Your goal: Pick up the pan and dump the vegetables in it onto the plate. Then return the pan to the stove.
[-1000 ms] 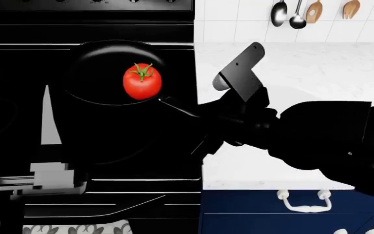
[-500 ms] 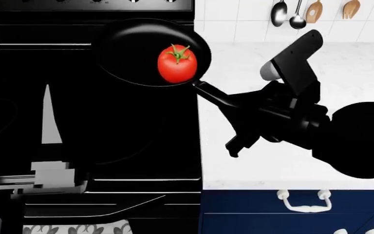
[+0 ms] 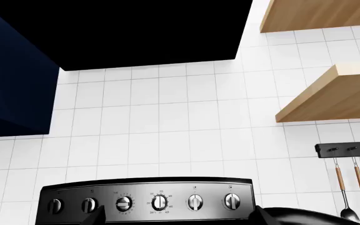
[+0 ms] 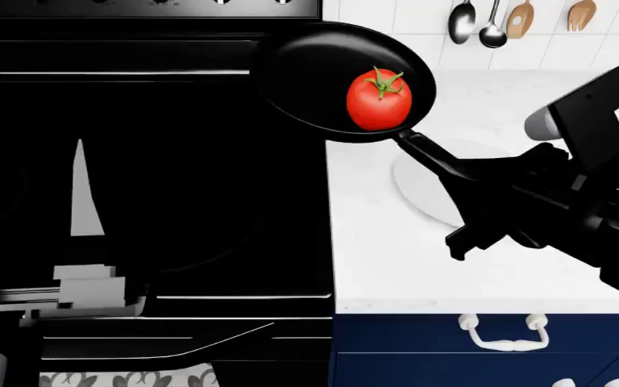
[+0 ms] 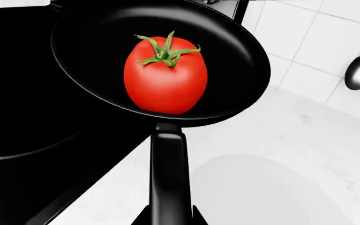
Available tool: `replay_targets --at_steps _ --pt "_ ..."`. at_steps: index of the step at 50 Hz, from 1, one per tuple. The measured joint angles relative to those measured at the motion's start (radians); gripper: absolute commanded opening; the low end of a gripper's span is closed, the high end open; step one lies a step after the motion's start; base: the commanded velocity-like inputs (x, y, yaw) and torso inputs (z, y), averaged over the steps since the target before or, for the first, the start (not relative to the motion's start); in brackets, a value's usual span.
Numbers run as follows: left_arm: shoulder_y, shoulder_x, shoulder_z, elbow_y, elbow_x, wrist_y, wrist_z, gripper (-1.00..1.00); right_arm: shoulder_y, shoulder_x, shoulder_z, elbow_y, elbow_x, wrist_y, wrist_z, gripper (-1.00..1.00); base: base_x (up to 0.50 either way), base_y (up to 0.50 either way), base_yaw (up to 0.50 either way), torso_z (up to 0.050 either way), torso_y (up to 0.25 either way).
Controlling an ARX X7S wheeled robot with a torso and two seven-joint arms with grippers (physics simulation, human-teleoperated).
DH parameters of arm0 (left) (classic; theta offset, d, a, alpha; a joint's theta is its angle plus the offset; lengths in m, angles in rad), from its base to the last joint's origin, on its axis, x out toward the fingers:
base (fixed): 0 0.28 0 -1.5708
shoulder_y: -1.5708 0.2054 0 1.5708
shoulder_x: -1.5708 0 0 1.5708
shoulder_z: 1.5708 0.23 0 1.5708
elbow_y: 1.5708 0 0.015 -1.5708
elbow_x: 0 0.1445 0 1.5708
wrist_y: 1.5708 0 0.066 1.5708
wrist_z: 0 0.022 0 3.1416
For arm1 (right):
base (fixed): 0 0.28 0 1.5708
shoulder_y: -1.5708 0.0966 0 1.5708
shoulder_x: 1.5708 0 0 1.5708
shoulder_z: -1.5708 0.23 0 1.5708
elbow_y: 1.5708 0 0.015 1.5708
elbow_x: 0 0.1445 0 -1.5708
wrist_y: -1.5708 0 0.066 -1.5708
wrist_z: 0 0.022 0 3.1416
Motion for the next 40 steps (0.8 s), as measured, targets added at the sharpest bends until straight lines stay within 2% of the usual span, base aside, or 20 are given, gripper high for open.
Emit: replay_targets --at_steps 21,40 --pt "-0.002 0.002 -0.003 0.004 -0.004 -0.007 -0.002 1.00 -0.135 0.175 0.055 -0.024 0.015 -0.094 0.060 -1.00 0.00 0.00 0.00 0.000 0.002" --pt "0.001 0.003 -0.001 -0.001 -0.002 -0.004 -0.003 1.00 -0.202 0.254 0.067 -0.037 -0.022 -0.116 0.100 -1.00 0.00 0.00 0.00 0.001 0.002"
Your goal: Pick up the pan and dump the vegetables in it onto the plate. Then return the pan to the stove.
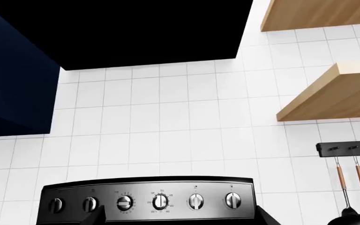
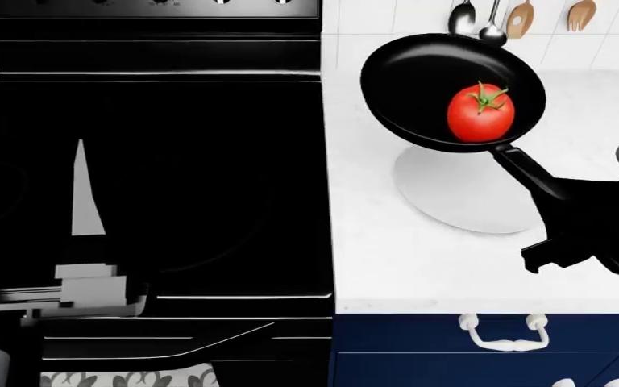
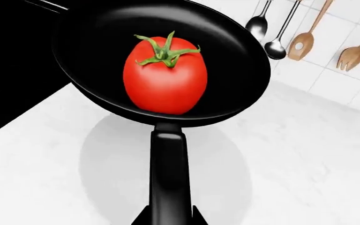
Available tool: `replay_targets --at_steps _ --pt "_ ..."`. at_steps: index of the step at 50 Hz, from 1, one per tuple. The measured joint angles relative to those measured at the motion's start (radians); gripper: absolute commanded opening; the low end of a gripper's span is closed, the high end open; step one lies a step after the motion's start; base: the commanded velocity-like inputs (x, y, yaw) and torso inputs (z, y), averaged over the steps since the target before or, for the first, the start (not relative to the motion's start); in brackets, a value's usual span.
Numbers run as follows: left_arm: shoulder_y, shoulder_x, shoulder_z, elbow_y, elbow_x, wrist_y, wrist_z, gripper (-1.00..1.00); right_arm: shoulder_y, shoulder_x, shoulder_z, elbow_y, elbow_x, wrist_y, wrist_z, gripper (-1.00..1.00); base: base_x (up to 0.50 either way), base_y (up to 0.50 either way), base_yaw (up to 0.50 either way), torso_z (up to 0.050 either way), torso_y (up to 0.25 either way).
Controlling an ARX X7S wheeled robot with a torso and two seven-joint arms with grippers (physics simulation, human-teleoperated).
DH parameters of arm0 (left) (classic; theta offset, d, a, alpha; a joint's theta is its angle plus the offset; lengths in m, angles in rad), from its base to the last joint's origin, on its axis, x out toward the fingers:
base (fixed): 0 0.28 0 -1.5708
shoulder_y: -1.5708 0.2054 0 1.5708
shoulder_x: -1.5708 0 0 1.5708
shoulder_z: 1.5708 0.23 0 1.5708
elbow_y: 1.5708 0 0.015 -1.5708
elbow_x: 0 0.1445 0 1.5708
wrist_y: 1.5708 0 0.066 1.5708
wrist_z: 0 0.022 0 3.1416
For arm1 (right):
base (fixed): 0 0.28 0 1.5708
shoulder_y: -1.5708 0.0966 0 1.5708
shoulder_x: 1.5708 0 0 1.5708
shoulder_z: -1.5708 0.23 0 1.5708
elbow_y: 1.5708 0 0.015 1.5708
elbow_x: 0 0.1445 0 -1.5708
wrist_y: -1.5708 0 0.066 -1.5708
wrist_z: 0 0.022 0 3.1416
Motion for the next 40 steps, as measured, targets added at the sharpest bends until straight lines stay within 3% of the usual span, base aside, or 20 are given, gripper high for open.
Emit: replay_targets --at_steps 40 --pt "0.019 -0.005 -0.011 -0.008 0.008 0.007 0.004 1.00 0.112 0.024 -0.012 -0.053 -0.194 0.216 -0.030 -1.00 0.00 0.00 0.00 0.001 0.002"
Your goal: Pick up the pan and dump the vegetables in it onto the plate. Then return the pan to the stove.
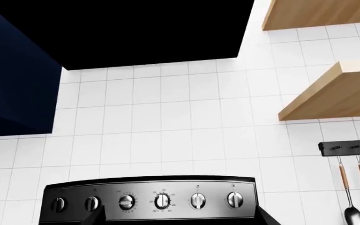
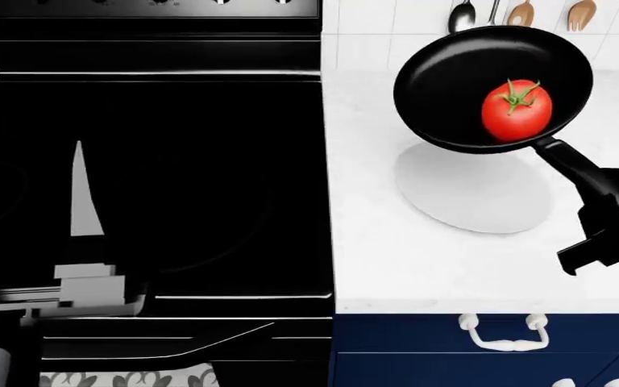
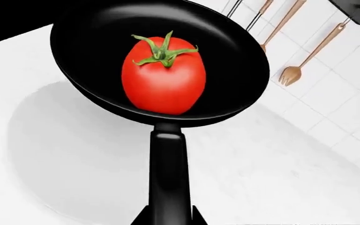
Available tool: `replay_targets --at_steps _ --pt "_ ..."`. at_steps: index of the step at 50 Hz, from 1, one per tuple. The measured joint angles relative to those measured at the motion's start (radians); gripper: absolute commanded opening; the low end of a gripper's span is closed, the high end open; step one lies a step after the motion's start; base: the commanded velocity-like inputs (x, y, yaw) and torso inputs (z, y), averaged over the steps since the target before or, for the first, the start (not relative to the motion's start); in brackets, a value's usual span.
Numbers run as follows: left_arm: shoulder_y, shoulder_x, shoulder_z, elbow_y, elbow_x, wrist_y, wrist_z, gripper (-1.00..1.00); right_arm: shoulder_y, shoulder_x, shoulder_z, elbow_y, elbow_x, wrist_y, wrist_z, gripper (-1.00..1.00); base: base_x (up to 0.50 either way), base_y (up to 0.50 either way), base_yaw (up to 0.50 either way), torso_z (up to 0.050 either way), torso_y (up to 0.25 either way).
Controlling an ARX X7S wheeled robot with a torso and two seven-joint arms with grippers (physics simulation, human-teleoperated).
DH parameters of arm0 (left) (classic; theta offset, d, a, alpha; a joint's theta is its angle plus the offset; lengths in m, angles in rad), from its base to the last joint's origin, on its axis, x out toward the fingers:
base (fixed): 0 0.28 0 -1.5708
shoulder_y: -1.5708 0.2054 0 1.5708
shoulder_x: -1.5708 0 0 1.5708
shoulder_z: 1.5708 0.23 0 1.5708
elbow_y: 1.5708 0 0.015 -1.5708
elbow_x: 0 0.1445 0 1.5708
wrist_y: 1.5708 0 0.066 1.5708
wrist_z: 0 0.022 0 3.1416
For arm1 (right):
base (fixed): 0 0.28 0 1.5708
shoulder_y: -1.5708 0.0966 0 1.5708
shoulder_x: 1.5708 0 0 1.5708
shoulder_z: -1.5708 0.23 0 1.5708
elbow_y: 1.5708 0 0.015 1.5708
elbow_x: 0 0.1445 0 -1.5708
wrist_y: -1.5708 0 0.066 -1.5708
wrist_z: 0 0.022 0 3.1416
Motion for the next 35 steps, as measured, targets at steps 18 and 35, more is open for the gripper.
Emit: replay_targets --at_steps 18,35 --pt "0.008 -0.001 -0.008 -0.004 0.001 0.002 0.003 1.00 0.022 0.007 -0.042 -0.008 -0.118 0.073 -0.022 -1.00 0.00 0.00 0.00 0.001 0.002" --pt "0.012 -0.003 -0.017 0.004 -0.003 -0.005 0.002 1.00 -0.011 0.028 -0.058 0.009 -0.157 0.067 -0.010 -1.00 0.00 0.00 0.00 0.001 0.002"
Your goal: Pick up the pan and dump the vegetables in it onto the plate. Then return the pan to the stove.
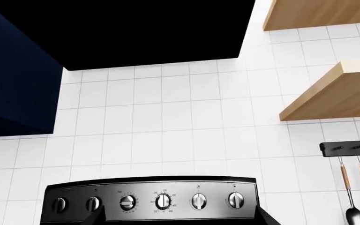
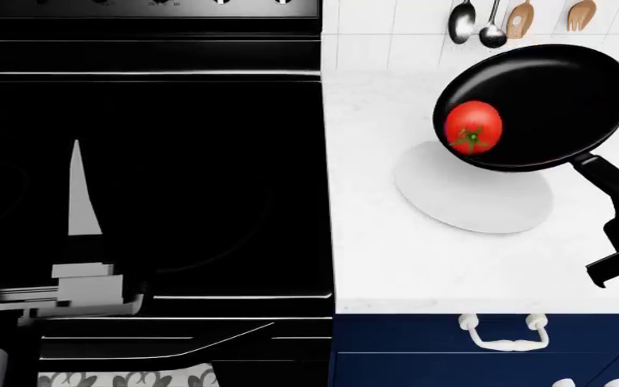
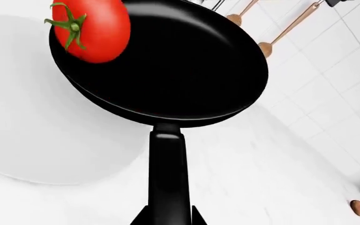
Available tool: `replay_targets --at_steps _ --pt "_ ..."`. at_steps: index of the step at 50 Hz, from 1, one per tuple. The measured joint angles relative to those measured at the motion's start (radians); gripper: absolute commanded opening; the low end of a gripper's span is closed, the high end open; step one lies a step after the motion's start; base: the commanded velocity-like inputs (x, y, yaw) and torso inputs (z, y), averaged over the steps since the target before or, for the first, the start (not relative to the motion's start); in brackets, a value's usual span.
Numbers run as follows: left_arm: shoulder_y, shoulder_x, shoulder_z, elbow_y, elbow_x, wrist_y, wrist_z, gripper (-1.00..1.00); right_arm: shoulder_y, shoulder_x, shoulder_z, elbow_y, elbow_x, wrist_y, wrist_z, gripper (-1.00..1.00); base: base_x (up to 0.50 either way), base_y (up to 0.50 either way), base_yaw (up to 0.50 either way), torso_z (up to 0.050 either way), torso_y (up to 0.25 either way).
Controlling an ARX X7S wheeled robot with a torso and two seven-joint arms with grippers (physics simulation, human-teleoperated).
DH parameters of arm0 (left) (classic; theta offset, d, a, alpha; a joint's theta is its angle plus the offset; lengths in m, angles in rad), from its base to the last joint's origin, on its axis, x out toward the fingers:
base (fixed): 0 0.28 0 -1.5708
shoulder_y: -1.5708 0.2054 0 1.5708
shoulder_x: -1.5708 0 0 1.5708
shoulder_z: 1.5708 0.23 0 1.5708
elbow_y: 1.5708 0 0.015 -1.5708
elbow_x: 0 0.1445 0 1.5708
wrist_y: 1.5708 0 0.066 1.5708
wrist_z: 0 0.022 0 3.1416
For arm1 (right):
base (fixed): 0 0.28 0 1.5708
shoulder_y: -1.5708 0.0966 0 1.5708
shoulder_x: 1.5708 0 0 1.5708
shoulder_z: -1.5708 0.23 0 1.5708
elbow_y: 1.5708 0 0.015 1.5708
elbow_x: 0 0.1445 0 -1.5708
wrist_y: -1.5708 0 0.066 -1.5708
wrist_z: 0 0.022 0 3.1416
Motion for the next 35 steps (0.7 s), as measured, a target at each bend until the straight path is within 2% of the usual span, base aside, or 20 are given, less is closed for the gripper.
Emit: replay_targets --at_steps 35 --pt "0.012 0.001 -0.013 -0.005 -0.001 -0.001 0.003 1.00 0.022 0.016 -0.069 -0.033 -0.267 0.051 -0.106 -1.00 0.00 0.00 0.00 0.001 0.002"
